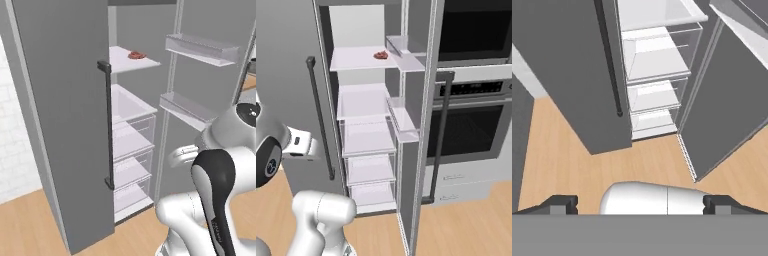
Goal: Place one cucumber and one steak in each tupperware on the nearby counter, to pack two identical lunches.
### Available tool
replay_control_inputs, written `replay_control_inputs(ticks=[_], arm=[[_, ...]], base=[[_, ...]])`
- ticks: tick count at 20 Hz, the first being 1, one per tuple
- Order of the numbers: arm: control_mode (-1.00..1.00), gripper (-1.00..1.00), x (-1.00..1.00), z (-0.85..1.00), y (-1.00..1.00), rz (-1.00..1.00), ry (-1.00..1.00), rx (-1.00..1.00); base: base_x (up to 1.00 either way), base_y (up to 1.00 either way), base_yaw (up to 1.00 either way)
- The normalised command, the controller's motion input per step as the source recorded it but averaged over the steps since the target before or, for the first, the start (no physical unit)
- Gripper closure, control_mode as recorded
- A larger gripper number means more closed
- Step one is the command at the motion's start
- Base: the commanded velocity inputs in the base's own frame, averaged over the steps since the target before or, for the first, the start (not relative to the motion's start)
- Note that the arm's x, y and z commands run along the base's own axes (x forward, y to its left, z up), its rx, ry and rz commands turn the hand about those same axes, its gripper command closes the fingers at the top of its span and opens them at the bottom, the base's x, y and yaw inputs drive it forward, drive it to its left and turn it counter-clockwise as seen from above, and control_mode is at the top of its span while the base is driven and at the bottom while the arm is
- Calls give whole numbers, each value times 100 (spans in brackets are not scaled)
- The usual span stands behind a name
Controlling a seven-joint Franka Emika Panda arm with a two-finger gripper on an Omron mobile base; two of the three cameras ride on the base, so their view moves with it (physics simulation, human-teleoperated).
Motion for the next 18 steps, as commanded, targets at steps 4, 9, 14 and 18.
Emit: replay_control_inputs(ticks=[4,9,14,18], arm=[[100,-100,0,0,0,0,0,0],[100,-100,0,0,0,0,0,0],[100,-100,0,0,0,0,0,0],[100,-100,0,0,0,0,0,0]], base=[[74,-14,-5],[54,-55,-1],[37,-27,0],[34,64,0]])
